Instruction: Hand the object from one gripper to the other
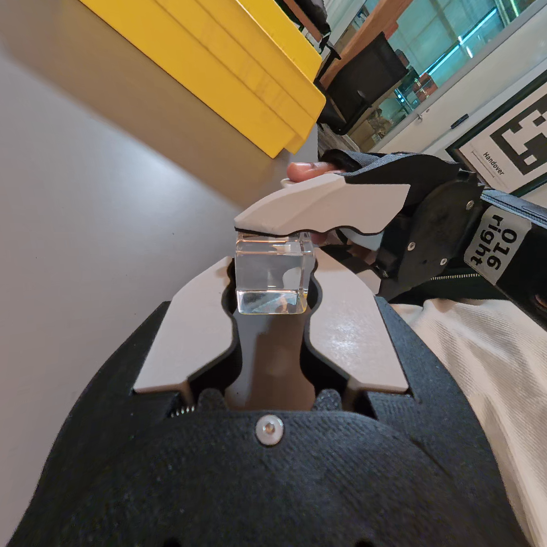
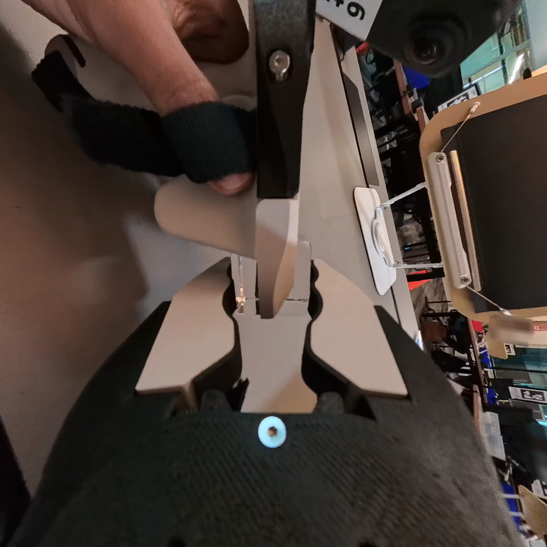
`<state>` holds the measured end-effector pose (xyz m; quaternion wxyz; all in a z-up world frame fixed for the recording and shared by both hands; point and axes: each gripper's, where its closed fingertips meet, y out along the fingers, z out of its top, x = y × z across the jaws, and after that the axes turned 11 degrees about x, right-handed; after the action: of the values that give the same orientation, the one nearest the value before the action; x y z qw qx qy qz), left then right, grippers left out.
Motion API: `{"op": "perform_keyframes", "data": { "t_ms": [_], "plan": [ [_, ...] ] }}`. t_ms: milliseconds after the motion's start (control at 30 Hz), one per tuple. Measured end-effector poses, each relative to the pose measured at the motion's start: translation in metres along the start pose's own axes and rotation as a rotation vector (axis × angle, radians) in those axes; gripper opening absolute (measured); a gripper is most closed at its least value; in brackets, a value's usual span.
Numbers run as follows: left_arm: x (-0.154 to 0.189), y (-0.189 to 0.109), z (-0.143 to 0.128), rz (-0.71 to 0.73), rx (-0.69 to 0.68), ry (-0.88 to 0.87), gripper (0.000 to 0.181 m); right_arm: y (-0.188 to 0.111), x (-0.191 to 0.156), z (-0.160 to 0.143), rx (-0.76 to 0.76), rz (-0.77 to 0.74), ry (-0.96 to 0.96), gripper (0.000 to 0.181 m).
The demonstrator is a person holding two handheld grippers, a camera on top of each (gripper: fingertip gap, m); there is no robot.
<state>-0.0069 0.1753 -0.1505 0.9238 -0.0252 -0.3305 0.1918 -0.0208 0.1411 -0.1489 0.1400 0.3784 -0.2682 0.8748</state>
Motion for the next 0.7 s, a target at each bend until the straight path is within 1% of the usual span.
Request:
{"op": "perform_keyframes", "data": {
  "t_ms": [33,67,100,133,233,300,367,467,533,633,700],
  "plan": [
    [0.000,0.000,0.001,-0.002,0.004,0.002,0.045,0.000,0.002,0.001,0.016,-0.011,-0.009,0.048],
    [0.001,-0.001,0.002,-0.004,0.009,0.002,0.045,-0.001,0.006,0.003,0.035,-0.036,-0.014,0.056],
    [0.001,-0.001,0.003,-0.004,0.015,0.004,0.045,-0.001,0.011,0.004,0.057,-0.060,-0.010,0.074],
    [0.000,-0.002,0.005,-0.003,0.024,0.010,0.045,-0.001,0.014,0.004,0.077,-0.068,0.010,0.085],
    [-0.001,-0.006,0.014,-0.007,0.067,0.025,0.045,-0.001,0.023,0.002,0.149,-0.055,0.171,0.107],
    [-0.003,-0.010,0.021,0.009,0.096,0.059,0.045,-0.001,0.029,-0.004,0.184,-0.032,0.317,0.110],
    [-0.007,-0.014,0.026,0.052,0.103,0.141,0.045,0.001,0.034,-0.013,0.210,-0.002,0.474,0.111],
    [-0.017,-0.023,0.033,0.174,0.071,0.358,0.045,0.001,0.040,-0.025,0.245,0.047,0.710,0.109],
    [-0.026,-0.029,0.036,0.289,0.010,0.555,0.045,-0.001,0.042,-0.026,0.290,0.085,0.866,0.101],
    [-0.040,-0.039,0.039,0.497,-0.134,0.861,0.045,-0.006,0.044,-0.014,0.397,0.139,1.076,0.090],
    [-0.046,-0.044,0.039,0.622,-0.239,1.033,0.045,-0.007,0.041,-0.005,0.429,0.170,1.156,0.087]
  ]
}}
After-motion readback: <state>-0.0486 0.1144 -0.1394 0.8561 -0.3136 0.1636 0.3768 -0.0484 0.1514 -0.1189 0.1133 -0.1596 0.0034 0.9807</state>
